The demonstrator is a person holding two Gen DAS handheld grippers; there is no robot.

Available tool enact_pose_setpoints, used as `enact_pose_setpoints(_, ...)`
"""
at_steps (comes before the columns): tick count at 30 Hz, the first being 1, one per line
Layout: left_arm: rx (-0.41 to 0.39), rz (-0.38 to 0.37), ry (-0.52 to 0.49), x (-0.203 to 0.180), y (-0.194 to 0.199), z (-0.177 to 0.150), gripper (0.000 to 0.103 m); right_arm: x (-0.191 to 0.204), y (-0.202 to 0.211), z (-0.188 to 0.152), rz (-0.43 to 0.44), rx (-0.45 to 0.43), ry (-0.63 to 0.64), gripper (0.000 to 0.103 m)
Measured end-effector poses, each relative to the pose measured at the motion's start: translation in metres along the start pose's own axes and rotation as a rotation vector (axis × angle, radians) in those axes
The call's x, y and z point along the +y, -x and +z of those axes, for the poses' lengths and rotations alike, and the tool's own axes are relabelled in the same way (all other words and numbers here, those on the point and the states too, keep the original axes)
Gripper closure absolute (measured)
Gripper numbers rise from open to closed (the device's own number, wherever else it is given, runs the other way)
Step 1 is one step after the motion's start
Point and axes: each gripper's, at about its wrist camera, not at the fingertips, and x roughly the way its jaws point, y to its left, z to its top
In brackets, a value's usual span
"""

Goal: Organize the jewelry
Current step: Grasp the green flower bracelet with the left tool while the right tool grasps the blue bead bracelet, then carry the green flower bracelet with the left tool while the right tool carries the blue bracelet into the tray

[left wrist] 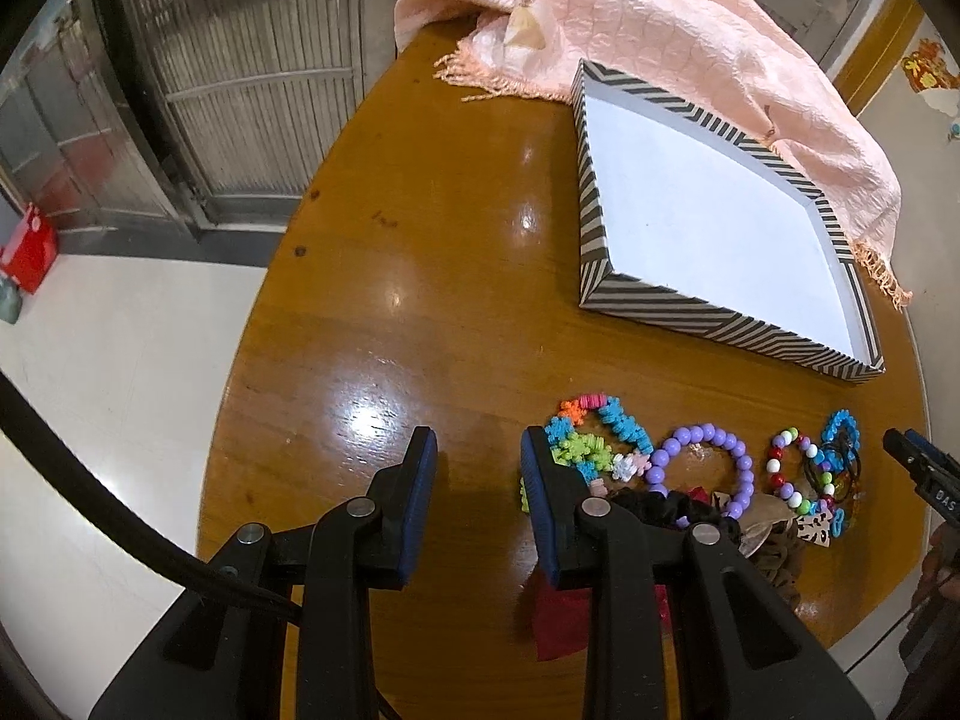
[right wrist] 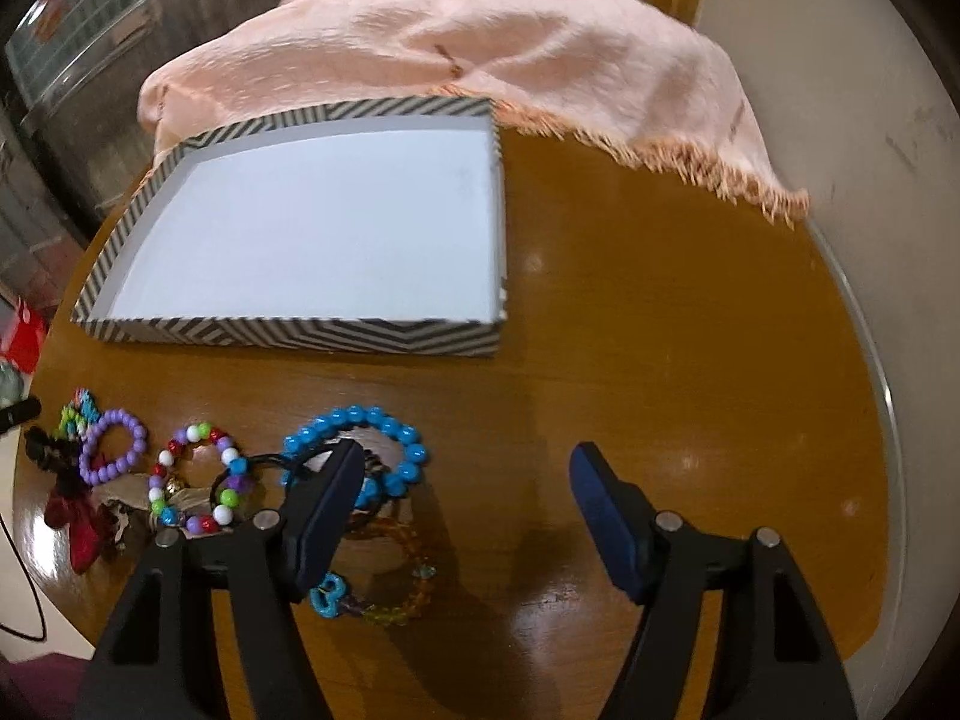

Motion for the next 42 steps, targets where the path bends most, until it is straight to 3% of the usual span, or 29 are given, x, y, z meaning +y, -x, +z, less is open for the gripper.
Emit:
enact_pose_setpoints(6, 0.030, -0.027, -0.015, -0.005, -0.008, -0.001, 0.081, 0.007, -0.020, -0.005, 0.036, 0.047, 0.038, 0.050)
enact_pose_setpoints(15, 0.059, -0.095, -0.077, -0.019, -0.010, -0.002, 0.076, 0.011, -0.031, 0.001, 0.069, 0.066, 0.046, 0.050)
enact_pose_setpoints(24, 0.098, -0.088, -0.103, -0.032, -0.025, -0.001, 0.076, 0.015, -0.036, 0.004, 0.094, 0.080, 0.070, 0.050)
enact_pose_setpoints(26, 0.094, -0.106, -0.107, -0.034, -0.028, 0.000, 0.089, 0.013, -0.038, 0.005, 0.103, 0.081, 0.061, 0.050)
enact_pose_setpoints(29, 0.099, -0.117, -0.112, -0.036, -0.031, 0.003, 0.095, 0.011, -0.040, 0.006, 0.123, 0.070, 0.044, 0.051)
enact_pose_setpoints(32, 0.094, -0.117, -0.120, -0.039, -0.029, 0.006, 0.096, 0.012, -0.042, 0.009, 0.112, 0.051, 0.066, 0.062)
enact_pose_setpoints(34, 0.080, -0.117, -0.129, -0.038, -0.024, 0.008, 0.096, 0.015, -0.042, 0.010, 0.085, 0.044, 0.101, 0.085)
enact_pose_setpoints(35, 0.067, -0.117, -0.133, -0.039, -0.020, 0.010, 0.096, 0.016, -0.042, 0.010, 0.077, 0.045, 0.120, 0.090)
enact_pose_setpoints(42, -0.020, -0.137, -0.136, -0.037, 0.015, 0.026, 0.096, 0.008, -0.023, 0.010, 0.124, 0.020, 0.078, 0.092)
